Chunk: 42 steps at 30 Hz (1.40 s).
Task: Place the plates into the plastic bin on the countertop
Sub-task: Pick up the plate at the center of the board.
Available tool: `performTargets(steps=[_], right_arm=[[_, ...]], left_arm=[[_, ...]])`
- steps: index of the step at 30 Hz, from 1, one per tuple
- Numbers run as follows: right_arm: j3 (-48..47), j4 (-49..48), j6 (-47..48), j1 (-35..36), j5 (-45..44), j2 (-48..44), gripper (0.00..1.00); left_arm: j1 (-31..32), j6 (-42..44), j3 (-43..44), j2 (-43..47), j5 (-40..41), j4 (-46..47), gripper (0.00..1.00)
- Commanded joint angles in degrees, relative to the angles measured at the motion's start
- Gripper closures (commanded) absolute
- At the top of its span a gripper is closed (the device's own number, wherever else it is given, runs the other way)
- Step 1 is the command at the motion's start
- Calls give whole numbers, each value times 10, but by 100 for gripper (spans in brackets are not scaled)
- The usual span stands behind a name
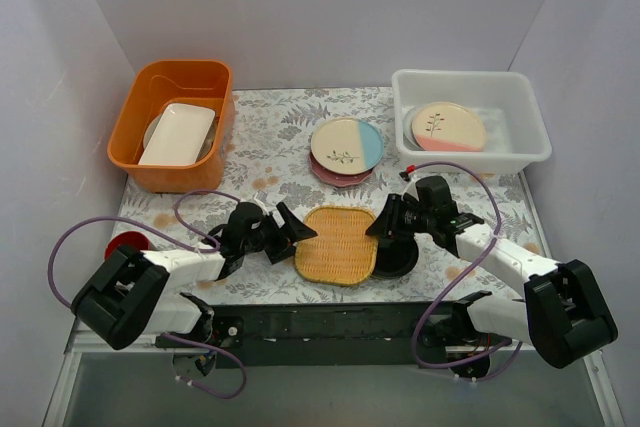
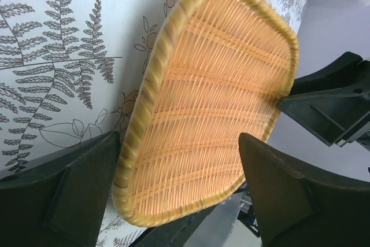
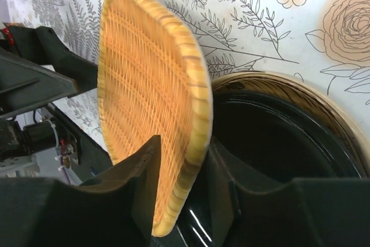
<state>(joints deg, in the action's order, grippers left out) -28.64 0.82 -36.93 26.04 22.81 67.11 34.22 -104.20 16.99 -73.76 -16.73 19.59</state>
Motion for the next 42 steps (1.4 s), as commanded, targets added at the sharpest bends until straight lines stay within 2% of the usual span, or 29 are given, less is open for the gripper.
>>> performTargets(steps=[1,6,14,17,21,23,27,32,42], right_arm=[[0,-23,6,7,32,5,53],[9,-41,0,7,49,14,41],[18,-68,-17,6,74,46,44],[25,-85,-27,7,88,57,50],[37,-121,-47,8,110,61,68],[38,-129,-51,8,114,62,74],[40,-147,-61,8,125,57,97],[35,-145,-70,8,120,38,99],[7,-136,-80,8,119,30,99]], left_arm=[[9,1,-1,-15,15,-19,17],[12,1,2,-22,16,-18,17],[15,-2,2,-17,17,-15,18],[16,-3,2,-15,17,-15,17],[17,-3,8,-16,18,-15,17],[19,-3,10,-18,17,-15,17],[23,-4,14,-20,17,-15,17],[24,-2,16,4,25,-34,16],[24,30,66,115,79,-178,10]])
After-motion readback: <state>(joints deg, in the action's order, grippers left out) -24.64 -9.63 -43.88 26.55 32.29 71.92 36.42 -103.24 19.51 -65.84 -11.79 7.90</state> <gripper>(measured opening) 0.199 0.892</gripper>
